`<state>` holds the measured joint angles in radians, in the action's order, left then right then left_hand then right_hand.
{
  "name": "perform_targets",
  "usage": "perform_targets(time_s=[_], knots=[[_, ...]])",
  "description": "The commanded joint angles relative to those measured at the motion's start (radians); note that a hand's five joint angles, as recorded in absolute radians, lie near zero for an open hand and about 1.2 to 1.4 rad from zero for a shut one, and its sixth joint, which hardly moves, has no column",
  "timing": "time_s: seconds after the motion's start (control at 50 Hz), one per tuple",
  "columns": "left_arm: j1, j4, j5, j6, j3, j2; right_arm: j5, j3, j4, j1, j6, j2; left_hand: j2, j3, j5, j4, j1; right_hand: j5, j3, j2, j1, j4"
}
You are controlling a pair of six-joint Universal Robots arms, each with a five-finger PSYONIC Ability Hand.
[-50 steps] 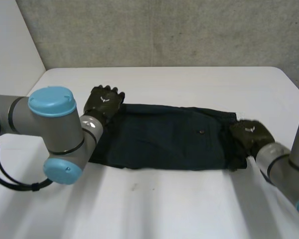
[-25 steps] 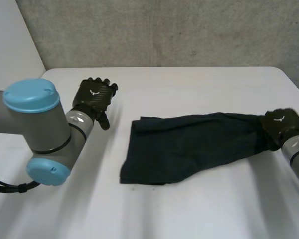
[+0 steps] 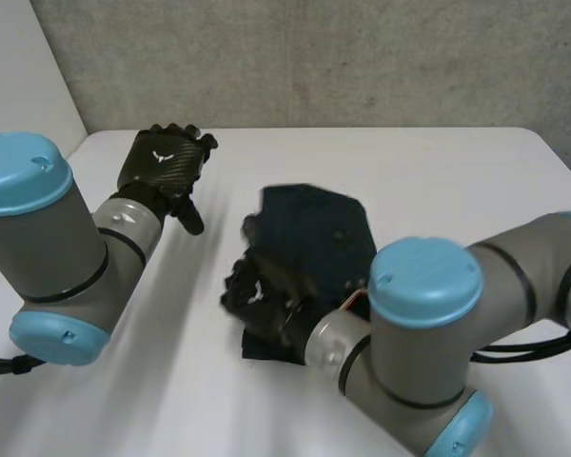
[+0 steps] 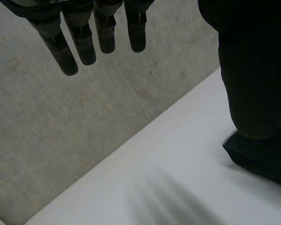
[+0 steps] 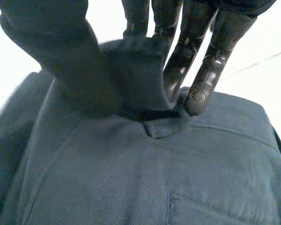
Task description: Fold the shorts.
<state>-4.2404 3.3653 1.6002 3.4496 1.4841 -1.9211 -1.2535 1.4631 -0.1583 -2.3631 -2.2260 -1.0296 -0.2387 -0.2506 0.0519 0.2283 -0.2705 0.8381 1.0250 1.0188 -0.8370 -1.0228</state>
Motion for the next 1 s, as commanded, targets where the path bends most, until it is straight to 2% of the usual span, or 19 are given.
perform_targets(time_s=[0.02,0.08,0.1,0.16,0.18,0.26,0.3,0.4,0.44,0.46,0.54,0.58,0.68,0.86,1.0], knots=[[0.008,0.000,0.000,-0.003,-0.057,-0.010,-0.003,-0.006,-0.001,0.021,-0.127,-0.052,0.040,0.052,-0.028,-0.029,0.072,-0.838,-0.850,-0.844,0.662,0.848],[0.027,0.000,0.001,-0.015,-0.093,-0.022,-0.032,-0.009,-0.009,0.105,-0.346,-0.144,0.037,0.049,-0.025,-0.027,0.069,-0.838,-0.850,-0.844,0.662,0.848],[0.033,0.000,0.001,-0.021,-0.103,-0.029,-0.043,-0.009,-0.012,0.155,-0.482,-0.191,0.037,0.049,-0.025,-0.027,0.069,-0.838,-0.850,-0.844,0.662,0.848],[0.062,-0.003,0.001,-0.070,-0.148,-0.067,-0.044,-0.013,-0.017,0.226,-0.683,-0.243,0.025,0.037,-0.013,-0.015,0.057,-0.838,-0.850,-0.844,0.662,0.848],[0.073,-0.004,0.001,-0.085,-0.160,-0.078,-0.047,-0.020,-0.009,0.264,-0.796,-0.253,0.022,0.034,-0.010,-0.012,0.054,-0.838,-0.850,-0.844,0.662,0.848],[0.123,-0.058,-0.002,-0.182,-0.229,-0.127,-0.047,-0.039,0.029,0.337,-0.925,-0.224,0.019,0.031,-0.007,-0.009,0.051,-0.838,-0.850,-0.844,0.662,0.848],[0.139,-0.095,-0.002,-0.201,-0.252,-0.154,-0.050,-0.061,0.092,0.354,-0.913,-0.163,0.016,0.028,-0.004,-0.006,0.048,-0.838,-0.850,-0.844,0.662,0.848],[0.206,-0.285,0.015,-0.225,-0.321,-0.272,-0.063,-0.144,0.226,0.363,-0.867,-0.046,0.005,0.017,0.008,0.006,0.037,-0.838,-0.850,-0.844,0.662,0.848],[0.223,-0.329,0.035,-0.225,-0.323,-0.300,-0.063,-0.167,0.256,0.363,-0.851,-0.001,0.005,0.017,0.008,0.006,0.036,-0.838,-0.850,-0.844,0.662,0.848],[0.237,-0.363,0.071,-0.225,-0.323,-0.321,-0.063,-0.191,0.281,0.361,-0.842,0.038,0.005,0.017,0.008,0.006,0.036,-0.838,-0.850,-0.844,0.662,0.848],[0.251,-0.374,0.193,-0.222,-0.315,-0.360,-0.058,-0.227,0.313,0.352,-0.819,0.112,0.008,0.020,0.005,0.003,0.039,-0.838,-0.850,-0.844,0.662,0.848],[0.249,-0.374,0.225,-0.219,-0.315,-0.374,-0.058,-0.231,0.318,0.351,-0.801,0.134,0.011,0.022,0.002,0.000,0.042,-0.838,-0.850,-0.844,0.662,0.848],[0.243,-0.382,0.239,-0.216,-0.315,-0.412,-0.067,-0.233,0.316,0.347,-0.678,0.181,0.011,0.022,0.002,0.000,0.042,-0.838,-0.850,-0.844,0.662,0.848],[0.243,-0.383,0.237,-0.214,-0.317,-0.406,-0.119,-0.228,0.318,0.347,-0.607,0.151,0.013,0.025,-0.001,-0.003,0.045,-0.838,-0.850,-0.844,0.662,0.848],[0.241,-0.383,0.210,-0.216,-0.323,-0.205,-0.129,-0.222,0.280,0.352,-0.633,-0.018,0.022,0.034,-0.010,-0.012,0.054,-0.838,-0.850,-0.844,0.662,0.848]])
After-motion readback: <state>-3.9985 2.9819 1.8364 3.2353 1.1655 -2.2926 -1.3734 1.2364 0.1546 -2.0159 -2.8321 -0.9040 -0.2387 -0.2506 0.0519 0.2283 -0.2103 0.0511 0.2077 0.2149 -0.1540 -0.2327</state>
